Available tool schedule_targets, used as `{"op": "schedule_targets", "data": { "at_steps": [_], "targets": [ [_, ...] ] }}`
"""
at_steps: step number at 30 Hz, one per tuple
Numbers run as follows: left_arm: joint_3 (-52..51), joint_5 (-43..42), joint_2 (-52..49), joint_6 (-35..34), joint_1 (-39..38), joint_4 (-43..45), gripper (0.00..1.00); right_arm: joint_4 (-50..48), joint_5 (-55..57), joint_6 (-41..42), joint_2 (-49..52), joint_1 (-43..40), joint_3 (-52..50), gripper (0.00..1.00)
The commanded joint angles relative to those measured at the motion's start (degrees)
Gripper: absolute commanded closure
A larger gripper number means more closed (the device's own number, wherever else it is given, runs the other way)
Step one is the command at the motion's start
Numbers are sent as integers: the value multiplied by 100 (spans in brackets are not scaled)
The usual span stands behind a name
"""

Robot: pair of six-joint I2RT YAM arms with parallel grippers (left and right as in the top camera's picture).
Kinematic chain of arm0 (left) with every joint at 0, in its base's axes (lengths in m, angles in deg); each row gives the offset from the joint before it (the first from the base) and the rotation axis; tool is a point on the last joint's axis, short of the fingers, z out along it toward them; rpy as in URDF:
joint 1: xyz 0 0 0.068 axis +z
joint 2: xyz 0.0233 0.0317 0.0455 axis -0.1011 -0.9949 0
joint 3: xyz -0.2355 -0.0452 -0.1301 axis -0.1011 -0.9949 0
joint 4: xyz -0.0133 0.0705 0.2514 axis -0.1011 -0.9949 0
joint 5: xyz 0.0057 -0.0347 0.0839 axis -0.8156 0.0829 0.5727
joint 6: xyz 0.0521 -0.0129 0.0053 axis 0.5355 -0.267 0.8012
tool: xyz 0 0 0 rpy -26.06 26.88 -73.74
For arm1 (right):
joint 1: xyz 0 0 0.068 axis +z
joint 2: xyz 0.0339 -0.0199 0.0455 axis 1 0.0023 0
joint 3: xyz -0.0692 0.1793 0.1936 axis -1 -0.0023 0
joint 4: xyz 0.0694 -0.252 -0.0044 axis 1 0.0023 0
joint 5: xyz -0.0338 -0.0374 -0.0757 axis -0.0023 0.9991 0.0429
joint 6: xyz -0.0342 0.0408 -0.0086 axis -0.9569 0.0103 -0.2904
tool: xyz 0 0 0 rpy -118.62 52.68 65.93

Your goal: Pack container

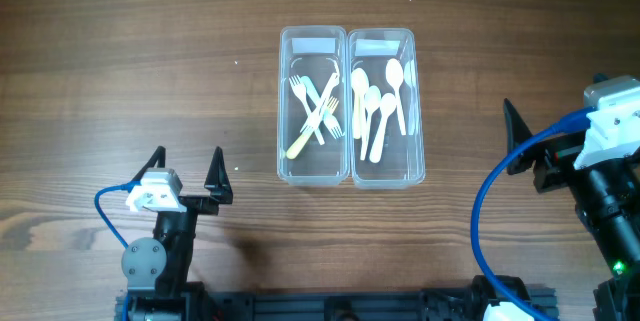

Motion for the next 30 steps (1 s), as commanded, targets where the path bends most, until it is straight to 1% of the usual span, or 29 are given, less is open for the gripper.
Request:
{"op": "schedule_targets", "data": {
  "at_steps": [1,10,13,14,30],
  "targets": [
    [-323,81,61,114,37,356,0,-9,-92,-48,26,17,-4,0],
    [-319,81,61,114,37,330,0,-9,-92,-50,26,17,-4,0],
    [-319,81,61,114,37,-138,0,-9,-92,-50,26,17,-4,0],
    [-319,79,39,114,37,-168,0,-9,-92,-50,26,17,-4,0],
    [-319,81,17,114,37,-168,0,-9,-92,-50,26,17,-4,0]
  ]
}}
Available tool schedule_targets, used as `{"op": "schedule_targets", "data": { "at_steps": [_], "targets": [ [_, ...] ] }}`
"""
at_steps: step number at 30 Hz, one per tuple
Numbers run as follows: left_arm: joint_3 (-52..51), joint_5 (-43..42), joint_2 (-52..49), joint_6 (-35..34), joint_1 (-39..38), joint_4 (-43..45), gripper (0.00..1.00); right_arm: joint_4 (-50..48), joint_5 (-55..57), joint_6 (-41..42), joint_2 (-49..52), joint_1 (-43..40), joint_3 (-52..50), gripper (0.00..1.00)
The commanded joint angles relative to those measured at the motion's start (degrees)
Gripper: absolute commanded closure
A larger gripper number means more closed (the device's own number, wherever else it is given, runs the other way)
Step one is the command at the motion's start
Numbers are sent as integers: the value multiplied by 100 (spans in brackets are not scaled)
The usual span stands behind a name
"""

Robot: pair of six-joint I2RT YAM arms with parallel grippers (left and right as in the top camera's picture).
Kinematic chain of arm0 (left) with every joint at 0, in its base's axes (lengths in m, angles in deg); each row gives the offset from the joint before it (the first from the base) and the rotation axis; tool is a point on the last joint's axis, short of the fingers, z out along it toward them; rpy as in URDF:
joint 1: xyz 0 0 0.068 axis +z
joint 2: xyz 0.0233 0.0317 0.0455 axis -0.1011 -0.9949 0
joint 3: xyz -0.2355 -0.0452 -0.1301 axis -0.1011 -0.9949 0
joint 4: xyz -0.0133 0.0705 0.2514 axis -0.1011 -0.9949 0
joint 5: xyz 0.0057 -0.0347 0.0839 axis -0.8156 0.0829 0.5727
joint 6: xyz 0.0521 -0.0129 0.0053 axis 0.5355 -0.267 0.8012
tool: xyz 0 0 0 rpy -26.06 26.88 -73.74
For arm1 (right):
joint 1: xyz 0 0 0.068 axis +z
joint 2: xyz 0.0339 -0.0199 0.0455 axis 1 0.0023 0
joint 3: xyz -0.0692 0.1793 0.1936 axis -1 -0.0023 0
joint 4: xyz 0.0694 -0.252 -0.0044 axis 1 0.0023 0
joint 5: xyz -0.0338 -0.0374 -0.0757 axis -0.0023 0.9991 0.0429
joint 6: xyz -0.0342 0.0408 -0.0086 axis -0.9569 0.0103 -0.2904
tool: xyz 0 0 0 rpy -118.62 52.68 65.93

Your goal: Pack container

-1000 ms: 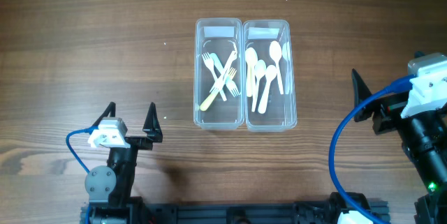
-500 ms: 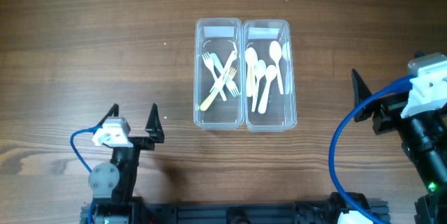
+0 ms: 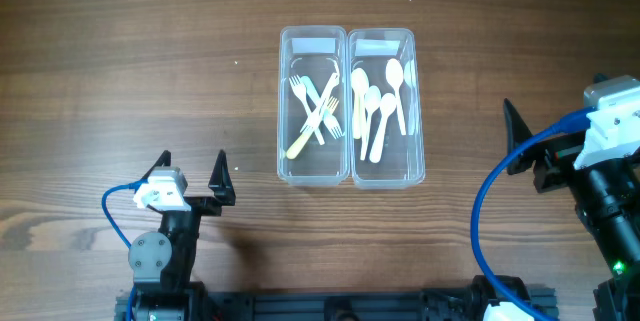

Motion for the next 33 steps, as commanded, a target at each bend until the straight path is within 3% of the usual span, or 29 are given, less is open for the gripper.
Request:
{"op": "schedule_targets", "data": {
  "at_steps": [1,8,12,20,33],
  "targets": [
    [-39,57,24,114,37,-22,0,-9,-92,-50,26,17,-4,0],
    [-39,57,24,114,37,-22,0,413,-160,-50,17,17,-173,0],
    [-39,57,24,114,37,-22,0,-553,-310,-46,-332,17,-949,0],
    [-39,57,24,114,37,-22,0,-2868,-372,-48,-1976,17,-3908,0],
    [-39,57,24,114,37,-22,0,-4336,-348,-48,-3670,17,-6306,0]
  ]
}}
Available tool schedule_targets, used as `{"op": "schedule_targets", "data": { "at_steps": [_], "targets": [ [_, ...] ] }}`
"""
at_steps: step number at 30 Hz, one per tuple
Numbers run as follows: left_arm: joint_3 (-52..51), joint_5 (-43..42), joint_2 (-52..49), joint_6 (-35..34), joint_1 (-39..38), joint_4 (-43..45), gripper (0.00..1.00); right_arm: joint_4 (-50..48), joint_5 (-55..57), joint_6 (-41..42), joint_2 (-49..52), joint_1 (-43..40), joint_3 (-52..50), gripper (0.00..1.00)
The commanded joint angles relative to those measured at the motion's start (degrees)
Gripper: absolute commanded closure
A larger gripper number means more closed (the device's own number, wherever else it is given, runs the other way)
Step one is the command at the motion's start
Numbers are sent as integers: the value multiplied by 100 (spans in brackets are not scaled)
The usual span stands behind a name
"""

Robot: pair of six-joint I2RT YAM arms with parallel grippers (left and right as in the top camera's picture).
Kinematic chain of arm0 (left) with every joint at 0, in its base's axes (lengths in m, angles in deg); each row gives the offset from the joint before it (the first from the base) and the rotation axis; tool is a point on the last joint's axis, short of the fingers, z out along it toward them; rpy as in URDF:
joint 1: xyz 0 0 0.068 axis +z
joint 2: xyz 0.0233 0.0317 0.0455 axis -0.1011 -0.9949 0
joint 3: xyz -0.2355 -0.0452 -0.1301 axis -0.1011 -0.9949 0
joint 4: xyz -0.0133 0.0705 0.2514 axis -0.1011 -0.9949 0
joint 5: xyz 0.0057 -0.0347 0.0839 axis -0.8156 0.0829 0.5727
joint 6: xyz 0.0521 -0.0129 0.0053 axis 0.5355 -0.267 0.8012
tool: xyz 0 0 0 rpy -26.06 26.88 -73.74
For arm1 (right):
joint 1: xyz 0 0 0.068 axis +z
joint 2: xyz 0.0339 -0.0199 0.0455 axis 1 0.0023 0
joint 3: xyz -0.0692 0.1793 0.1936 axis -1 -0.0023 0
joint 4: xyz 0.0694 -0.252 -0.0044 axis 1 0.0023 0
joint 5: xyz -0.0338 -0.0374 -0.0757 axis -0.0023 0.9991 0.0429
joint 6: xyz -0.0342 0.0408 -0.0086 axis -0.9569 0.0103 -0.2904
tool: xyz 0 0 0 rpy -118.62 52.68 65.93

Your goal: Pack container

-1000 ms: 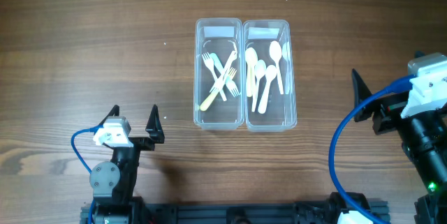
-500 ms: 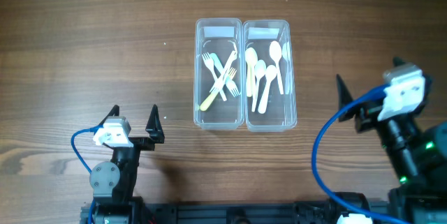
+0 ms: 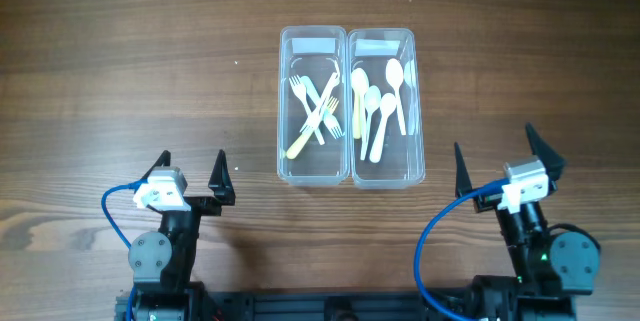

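Observation:
Two clear plastic containers stand side by side at the table's middle. The left container (image 3: 284, 111) holds several pale forks (image 3: 318, 111) lying crossed. The right container (image 3: 416, 101) holds several white spoons (image 3: 378, 106). My left gripper (image 3: 190, 166) stands open near the front left, well short of the containers, with nothing between its fingers. My right gripper (image 3: 497, 156) stands open near the front right, just right of the spoon container and below it, also holding nothing.
The wooden table (image 3: 120, 61) stretches around the containers. Blue cables loop beside each arm's base at the front edge. No loose cutlery shows on the table outside the containers.
My right arm has moved from the far right edge inward and toward the front; its open gripper now points up beside the spoon container. The left arm and the cutlery are unchanged.
At first the left gripper stood open at the front left and the right arm sat at the far right edge. Then the left arm had shifted slightly right. Now the right arm has come in to the front right, and both containers keep their cutlery.

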Motion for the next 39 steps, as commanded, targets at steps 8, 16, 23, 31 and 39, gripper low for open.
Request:
{"op": "schedule_targets", "data": {
  "at_steps": [8,16,23,31,39],
  "targets": [
    [-37,37,24,114,37,-20,0,-1268,-44,-7,-603,17,-1366,0],
    [-37,37,24,114,37,-20,0,-1220,-50,-2,-614,17,-1696,0],
    [-37,37,24,114,37,-20,0,-857,-4,31,-590,17,-1694,0],
    [-37,37,24,114,37,-20,0,-859,-4,-9,-590,17,-1694,0],
    [-37,37,24,114,37,-20,0,-857,-4,-9,-590,17,-1694,0]
  ]
}}
